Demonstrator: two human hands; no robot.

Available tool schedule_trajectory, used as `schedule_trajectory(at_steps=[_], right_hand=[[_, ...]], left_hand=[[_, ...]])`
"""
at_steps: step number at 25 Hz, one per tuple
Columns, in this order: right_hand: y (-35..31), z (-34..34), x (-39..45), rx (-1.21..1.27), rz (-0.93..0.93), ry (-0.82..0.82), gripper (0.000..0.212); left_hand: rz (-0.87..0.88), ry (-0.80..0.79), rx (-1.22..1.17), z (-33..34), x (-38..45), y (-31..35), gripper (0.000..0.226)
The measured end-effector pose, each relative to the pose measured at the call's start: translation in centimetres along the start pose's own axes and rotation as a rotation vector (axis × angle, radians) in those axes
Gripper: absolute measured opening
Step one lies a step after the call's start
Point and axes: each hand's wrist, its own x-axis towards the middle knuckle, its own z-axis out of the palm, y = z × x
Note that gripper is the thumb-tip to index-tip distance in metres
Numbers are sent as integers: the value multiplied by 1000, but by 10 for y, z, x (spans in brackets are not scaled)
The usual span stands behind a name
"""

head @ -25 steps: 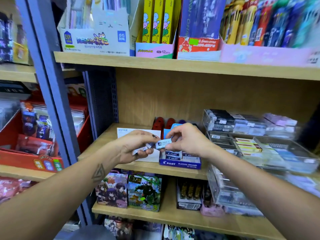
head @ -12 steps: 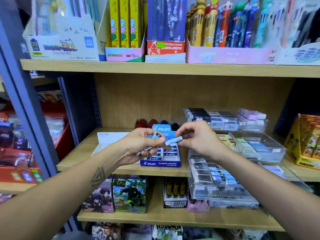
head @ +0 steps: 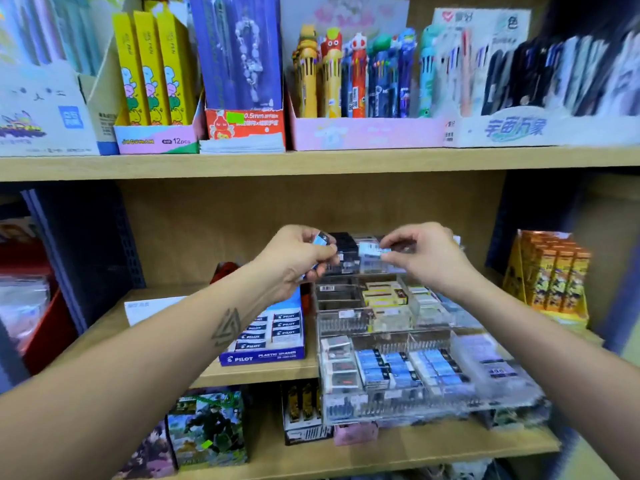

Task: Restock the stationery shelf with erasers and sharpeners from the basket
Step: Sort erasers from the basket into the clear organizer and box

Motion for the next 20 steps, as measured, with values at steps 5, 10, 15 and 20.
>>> schedule_trajectory(at_steps=[5,10,15,20], right_hand=[[35,-26,41,-143,124,14,18],[45,-15,71,-197,139,-96,18],[45,7,92,-178,147,-138,12],[44,34,106,-183,119,-154,11]], left_hand=[[162,37,281,29,53,6,5],[243,42,774,32,83,8,21],[196,20,1006,29,99,-5,37],[205,26,1031,31,102,-4,38]])
